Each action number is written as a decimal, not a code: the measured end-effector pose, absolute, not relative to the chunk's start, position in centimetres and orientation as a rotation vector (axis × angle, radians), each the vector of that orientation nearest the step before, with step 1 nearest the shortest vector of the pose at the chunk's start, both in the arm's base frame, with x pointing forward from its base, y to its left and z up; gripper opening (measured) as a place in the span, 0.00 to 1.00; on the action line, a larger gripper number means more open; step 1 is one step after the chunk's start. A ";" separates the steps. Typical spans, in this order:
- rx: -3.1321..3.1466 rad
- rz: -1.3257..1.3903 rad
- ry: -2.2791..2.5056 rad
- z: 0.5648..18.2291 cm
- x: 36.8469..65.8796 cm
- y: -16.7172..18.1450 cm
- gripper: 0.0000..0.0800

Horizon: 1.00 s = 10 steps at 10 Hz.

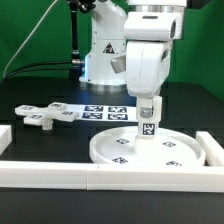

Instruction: Assemble round table

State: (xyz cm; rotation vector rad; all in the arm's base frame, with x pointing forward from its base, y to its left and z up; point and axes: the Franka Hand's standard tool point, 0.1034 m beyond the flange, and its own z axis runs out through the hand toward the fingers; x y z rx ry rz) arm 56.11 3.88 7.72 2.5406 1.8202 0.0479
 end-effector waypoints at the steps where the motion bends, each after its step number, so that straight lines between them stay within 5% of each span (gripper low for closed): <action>1: 2.551 0.048 1.806 7.7 56.1 3.9 0.51; 5: 2.691 0.050 1.597 7.7 56.1 3.9 0.51; 10: 3.132 0.011 0.526 7.6 55.7 3.9 0.51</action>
Offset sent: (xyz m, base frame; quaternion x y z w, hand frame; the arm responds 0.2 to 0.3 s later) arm 0.0000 0.0000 0.0000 0.0000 0.0000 0.0650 0.9979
